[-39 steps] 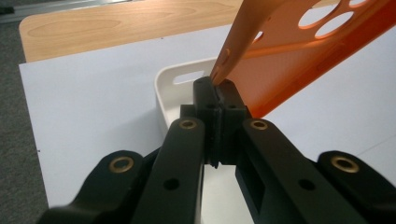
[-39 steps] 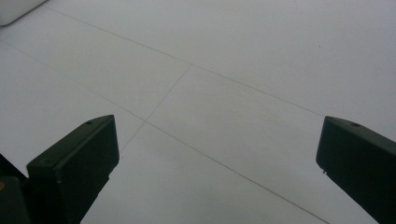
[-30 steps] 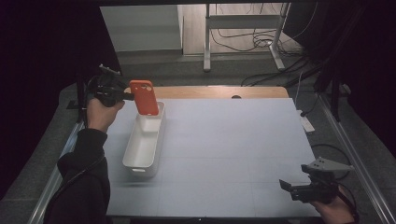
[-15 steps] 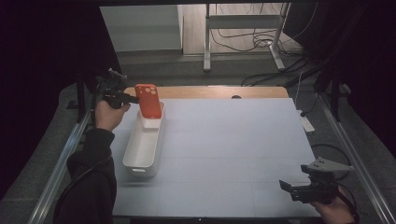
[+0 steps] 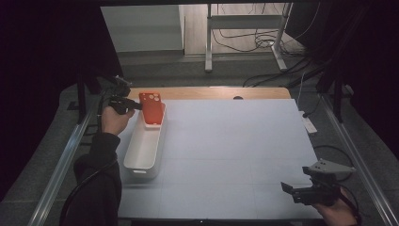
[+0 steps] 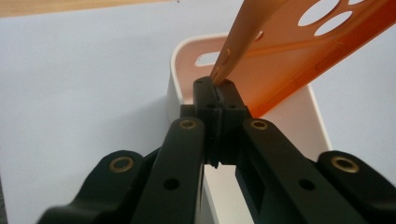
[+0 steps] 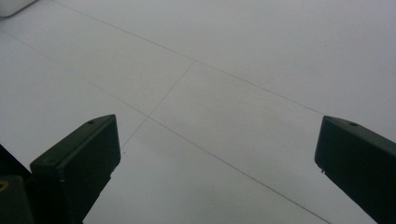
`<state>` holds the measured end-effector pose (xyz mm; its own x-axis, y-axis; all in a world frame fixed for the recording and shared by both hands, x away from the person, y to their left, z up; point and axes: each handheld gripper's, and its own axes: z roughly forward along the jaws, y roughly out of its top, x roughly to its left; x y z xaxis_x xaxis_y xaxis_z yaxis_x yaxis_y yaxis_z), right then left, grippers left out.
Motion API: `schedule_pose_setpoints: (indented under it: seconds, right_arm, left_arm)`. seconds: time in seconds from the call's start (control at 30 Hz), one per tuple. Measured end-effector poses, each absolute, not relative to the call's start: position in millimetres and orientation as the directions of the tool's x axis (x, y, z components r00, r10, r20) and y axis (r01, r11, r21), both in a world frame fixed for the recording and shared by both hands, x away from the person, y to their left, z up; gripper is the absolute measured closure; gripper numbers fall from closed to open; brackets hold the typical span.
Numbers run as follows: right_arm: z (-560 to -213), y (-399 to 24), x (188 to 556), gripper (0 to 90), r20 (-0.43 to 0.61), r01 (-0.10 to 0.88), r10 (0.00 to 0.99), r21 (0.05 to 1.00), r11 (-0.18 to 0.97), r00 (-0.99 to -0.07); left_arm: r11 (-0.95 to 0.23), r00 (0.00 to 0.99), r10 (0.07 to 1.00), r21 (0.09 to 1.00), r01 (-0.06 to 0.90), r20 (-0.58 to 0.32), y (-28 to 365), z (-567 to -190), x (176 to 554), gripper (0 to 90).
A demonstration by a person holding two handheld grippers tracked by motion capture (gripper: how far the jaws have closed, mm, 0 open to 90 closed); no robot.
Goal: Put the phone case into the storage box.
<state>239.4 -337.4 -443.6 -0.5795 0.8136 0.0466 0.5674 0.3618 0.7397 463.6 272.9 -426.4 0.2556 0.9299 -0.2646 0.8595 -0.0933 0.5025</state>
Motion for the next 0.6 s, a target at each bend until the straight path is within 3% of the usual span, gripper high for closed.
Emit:
schedule_pose_setpoints:
  seconds: [0.6]
  right_arm:
    - [-443.7, -336.7, 239.3, 0.4, 0.043, 0.568, 0.811, 0.734, 0.371, -0.584]
  left_arm:
    - [-0.097, 0.242, 0.936, 0.473, 0.876, -0.257, 265.0, -444.3, 470.0, 88.7]
